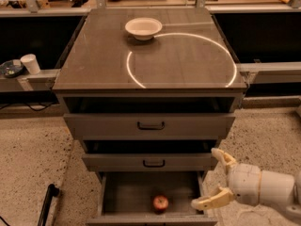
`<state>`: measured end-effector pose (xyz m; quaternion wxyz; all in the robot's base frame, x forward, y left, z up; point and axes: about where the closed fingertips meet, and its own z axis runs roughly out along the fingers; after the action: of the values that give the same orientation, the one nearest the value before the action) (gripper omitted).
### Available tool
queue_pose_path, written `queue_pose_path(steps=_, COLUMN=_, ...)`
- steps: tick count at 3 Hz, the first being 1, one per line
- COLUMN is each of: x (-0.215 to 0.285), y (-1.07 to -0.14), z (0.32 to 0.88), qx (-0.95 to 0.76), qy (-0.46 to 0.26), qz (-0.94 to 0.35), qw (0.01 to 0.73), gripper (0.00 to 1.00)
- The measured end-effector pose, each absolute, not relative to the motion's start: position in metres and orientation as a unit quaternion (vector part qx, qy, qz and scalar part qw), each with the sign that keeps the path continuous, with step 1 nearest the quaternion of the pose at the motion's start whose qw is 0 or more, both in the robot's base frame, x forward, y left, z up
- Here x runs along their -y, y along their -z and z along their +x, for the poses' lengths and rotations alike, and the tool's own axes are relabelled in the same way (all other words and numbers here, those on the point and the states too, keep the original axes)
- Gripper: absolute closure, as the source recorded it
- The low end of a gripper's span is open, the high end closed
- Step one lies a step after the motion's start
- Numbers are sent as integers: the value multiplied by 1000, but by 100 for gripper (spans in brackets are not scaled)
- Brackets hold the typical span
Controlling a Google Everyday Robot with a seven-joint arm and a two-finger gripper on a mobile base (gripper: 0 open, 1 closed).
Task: Pick apple from bottom drawer and place on counter
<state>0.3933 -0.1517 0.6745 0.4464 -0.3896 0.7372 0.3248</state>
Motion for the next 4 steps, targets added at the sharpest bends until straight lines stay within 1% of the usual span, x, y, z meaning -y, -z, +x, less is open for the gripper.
queue_pose_path(steps=1, x=125, y=-649, z=386, qx=-714, qy=-298, qz=-374, qw=511, gripper=0)
queue_pose_path(steps=2, x=115, y=-658, z=402, qx=-697, qy=-262, qz=-393, qw=540, gripper=0)
queue_pose_path(steps=3, x=108, y=-653, z=399, qx=-695, qy=-273, qz=-409, qw=525, gripper=0)
queue_pose_path(steps=4, x=90, y=-632, z=396, qx=-662, qy=-265, qz=-449, qw=538, gripper=0)
